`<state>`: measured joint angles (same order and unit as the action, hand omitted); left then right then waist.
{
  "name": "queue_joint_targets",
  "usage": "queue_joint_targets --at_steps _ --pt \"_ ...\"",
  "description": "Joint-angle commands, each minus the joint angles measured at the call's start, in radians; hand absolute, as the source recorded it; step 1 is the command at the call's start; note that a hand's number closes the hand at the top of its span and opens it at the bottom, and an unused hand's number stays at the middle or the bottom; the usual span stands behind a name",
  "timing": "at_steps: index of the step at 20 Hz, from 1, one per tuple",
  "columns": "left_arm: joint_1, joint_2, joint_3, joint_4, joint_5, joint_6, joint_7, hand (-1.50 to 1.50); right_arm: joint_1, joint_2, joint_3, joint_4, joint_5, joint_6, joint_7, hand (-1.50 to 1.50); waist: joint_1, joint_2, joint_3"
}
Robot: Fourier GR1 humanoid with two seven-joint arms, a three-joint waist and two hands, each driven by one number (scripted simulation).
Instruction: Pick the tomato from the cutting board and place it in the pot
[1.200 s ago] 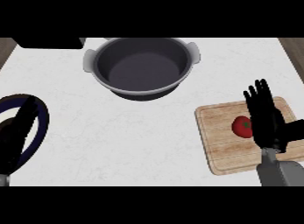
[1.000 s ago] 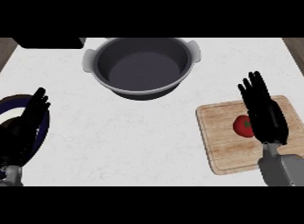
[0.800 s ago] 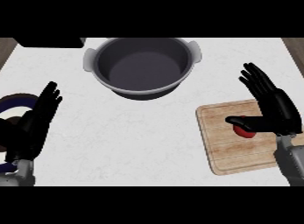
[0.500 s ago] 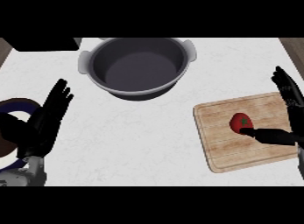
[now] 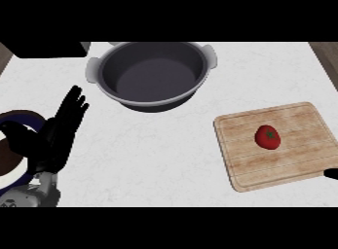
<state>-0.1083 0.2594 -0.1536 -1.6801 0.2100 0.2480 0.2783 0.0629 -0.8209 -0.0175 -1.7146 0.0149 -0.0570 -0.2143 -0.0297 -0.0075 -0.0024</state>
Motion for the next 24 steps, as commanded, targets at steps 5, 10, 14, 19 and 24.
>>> queue_joint_targets --at_steps 5,10,14,19,24 --pt "0.002 -0.007 0.001 -0.033 0.001 -0.006 0.031 0.00 0.044 -0.225 -0.034 -0.239 -0.023 0.212 0.378 -1.50 0.017 0.003 0.000" --pt "-0.032 -0.051 -0.034 0.001 -0.045 0.010 0.028 0.00 -0.023 -0.207 0.009 -0.290 -0.050 0.273 0.629 -1.50 0.026 0.007 0.001" --pt "-0.057 -0.028 0.010 0.004 -0.031 -0.030 0.046 0.00 -0.126 -0.155 0.049 -0.225 -0.042 0.337 0.716 -1.50 0.036 0.009 0.002" --pt "-0.081 -0.066 0.026 0.104 -0.043 -0.049 -0.021 0.00 -0.163 -0.069 0.107 -0.128 0.064 0.361 0.708 -1.50 0.029 0.010 0.002" --pt "-0.047 -0.048 0.041 -0.024 -0.036 -0.057 0.057 0.00 -0.239 -0.054 0.131 -0.108 0.082 0.473 0.828 -1.50 0.036 0.008 0.002"
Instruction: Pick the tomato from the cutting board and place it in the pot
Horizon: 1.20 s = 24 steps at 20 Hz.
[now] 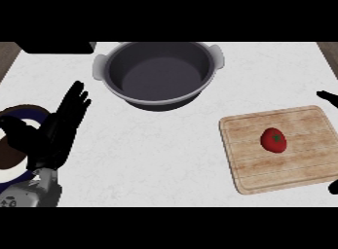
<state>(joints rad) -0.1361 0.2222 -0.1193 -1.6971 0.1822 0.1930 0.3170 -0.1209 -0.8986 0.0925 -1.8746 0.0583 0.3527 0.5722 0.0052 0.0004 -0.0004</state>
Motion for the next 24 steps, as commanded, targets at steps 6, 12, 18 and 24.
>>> queue_joint_targets --at_steps 6,12,18,24 --pt "-0.087 -0.056 0.017 0.055 -0.043 0.018 0.043 0.00 0.000 0.155 0.061 0.040 0.211 0.030 0.042 -1.50 -0.007 0.000 0.000" --pt "-0.069 -0.065 0.025 0.035 -0.067 -0.010 0.050 0.00 -0.012 0.266 0.012 0.080 0.281 0.013 -0.019 -1.50 -0.007 -0.001 0.000" --pt "0.027 -0.030 0.086 -0.013 -0.038 -0.085 0.012 0.00 -0.036 0.327 -0.020 0.052 0.306 0.105 0.064 -1.50 -0.003 -0.001 0.000" --pt "0.087 -0.092 0.041 -0.013 -0.072 -0.083 -0.053 0.00 -0.086 0.368 -0.008 0.146 0.408 0.125 0.110 -1.50 0.000 0.000 0.000"
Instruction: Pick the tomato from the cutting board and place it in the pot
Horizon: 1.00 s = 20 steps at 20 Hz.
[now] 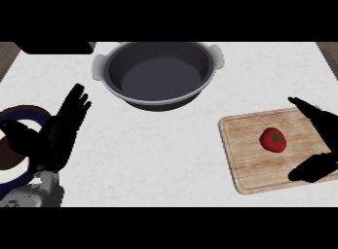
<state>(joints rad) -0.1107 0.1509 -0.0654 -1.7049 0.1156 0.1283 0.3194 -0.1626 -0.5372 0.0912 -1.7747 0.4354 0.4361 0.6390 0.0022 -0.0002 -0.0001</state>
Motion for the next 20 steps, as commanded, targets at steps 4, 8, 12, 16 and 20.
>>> queue_joint_targets --at_steps 4,8,12,16,20 --pt "0.028 0.009 0.025 -0.024 -0.002 -0.035 0.003 0.00 -0.096 0.087 0.020 0.194 0.132 -0.020 -0.001 -1.50 0.005 0.001 0.000" --pt "0.019 -0.051 -0.020 -0.038 -0.061 0.016 0.012 0.00 -0.084 0.093 0.023 0.218 0.166 0.023 -0.056 -1.50 0.001 0.000 0.000" --pt "-0.011 -0.049 0.003 -0.021 -0.039 -0.002 0.044 0.00 -0.053 0.069 0.031 0.256 0.228 0.024 -0.110 -1.50 -0.001 0.000 0.000" --pt "-0.046 -0.014 0.052 0.009 -0.017 -0.043 0.051 0.00 -0.121 0.163 0.067 0.338 0.289 0.027 -0.034 -1.50 0.001 0.000 0.000" --pt "-0.011 0.006 0.078 -0.043 0.008 -0.083 0.072 0.00 -0.082 0.138 0.030 0.381 0.322 0.014 -0.128 -1.50 0.001 0.000 0.000"
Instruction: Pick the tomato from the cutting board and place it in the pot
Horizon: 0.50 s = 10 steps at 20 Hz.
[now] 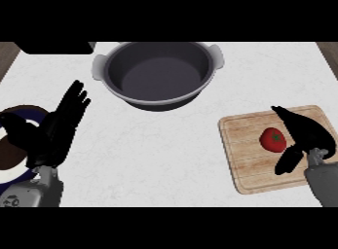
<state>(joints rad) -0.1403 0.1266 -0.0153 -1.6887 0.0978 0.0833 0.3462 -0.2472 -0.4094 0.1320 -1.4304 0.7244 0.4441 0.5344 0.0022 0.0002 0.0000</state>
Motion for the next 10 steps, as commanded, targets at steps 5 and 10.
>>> queue_joint_targets --at_steps 5,10 --pt "0.078 0.007 0.001 -0.156 0.003 -0.015 0.074 0.00 0.059 0.030 -0.005 -0.040 0.048 0.041 -0.004 -1.50 -0.001 -0.003 0.000" --pt "-0.030 -0.036 0.002 0.024 -0.038 0.011 -0.003 0.00 0.005 0.048 -0.014 0.100 0.067 -0.105 -0.239 1.50 -0.002 0.001 0.001"
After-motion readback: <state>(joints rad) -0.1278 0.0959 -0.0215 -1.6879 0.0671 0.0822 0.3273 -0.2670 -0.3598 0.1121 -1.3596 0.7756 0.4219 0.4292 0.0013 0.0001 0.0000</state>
